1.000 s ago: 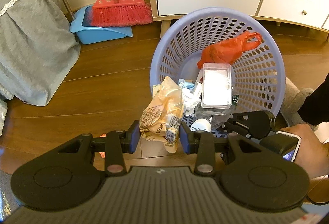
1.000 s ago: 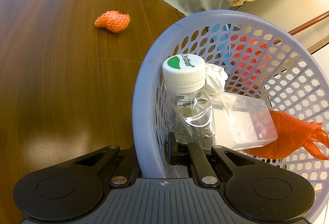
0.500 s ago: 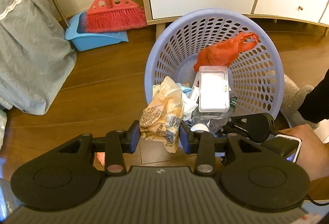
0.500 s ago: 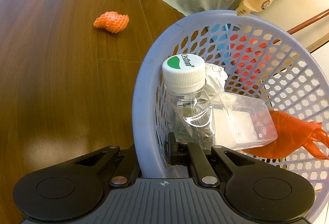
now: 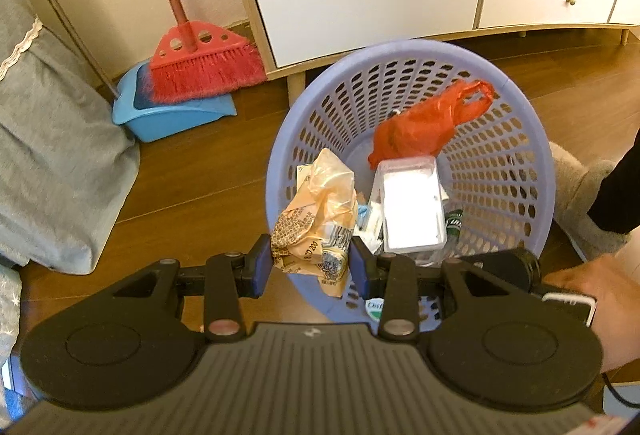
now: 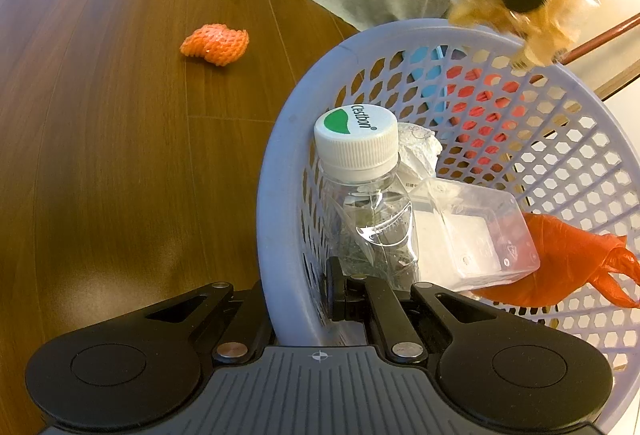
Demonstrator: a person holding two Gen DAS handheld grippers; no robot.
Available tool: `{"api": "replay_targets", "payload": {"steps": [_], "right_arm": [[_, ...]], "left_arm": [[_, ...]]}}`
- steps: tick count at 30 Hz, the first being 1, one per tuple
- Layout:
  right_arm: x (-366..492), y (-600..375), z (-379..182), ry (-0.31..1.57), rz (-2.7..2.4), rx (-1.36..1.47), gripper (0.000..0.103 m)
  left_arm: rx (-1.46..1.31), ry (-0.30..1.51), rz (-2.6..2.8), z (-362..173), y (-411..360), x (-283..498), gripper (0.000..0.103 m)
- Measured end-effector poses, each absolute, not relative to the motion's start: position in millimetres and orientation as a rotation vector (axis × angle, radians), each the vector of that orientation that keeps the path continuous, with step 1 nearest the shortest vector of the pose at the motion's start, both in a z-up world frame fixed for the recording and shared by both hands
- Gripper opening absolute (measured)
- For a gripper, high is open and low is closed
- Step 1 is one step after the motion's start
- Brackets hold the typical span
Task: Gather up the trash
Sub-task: 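Lower the paper into the basket and open the left gripper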
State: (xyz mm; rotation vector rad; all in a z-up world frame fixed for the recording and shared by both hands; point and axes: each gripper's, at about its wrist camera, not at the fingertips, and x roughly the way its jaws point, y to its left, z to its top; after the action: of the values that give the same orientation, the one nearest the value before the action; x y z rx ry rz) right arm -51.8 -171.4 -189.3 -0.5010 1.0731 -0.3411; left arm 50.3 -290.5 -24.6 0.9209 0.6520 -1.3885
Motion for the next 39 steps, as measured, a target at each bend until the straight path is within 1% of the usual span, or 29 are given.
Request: {"api": "replay_targets", "payload": {"steps": [26, 28, 29, 30, 31, 39], "right_arm": [[-48, -172, -191, 1.068, -0.346, -0.487, 0.001], [-47, -172, -191, 1.067, -0.346, -0.485, 0.001], [-47, -172, -191, 1.066, -0.347, -0.484, 0.001], [-47, -172, -192, 1.066, -0.347, -0.483, 0.001], [-47, -172, -192, 1.066, -0.347, -0.482, 0.001], [-46, -172, -191, 1.065, -0.349, -0.478, 0.001]], "left_arm": [[0.905, 0.655, -1.43, -37, -318, 38, 0.036], [0.896, 0.646, -1.429, -38, -321, 37, 0.039], [0.888, 0.634, -1.428, -38, -323, 36, 0.043], [0.882, 0.622, -1.426, -38, -324, 36, 0.057], [0.876, 0.61, -1.424, -39, -326, 36, 0.062], [0.884, 0.645, -1.387, -42, -313, 52, 0.062]]}}
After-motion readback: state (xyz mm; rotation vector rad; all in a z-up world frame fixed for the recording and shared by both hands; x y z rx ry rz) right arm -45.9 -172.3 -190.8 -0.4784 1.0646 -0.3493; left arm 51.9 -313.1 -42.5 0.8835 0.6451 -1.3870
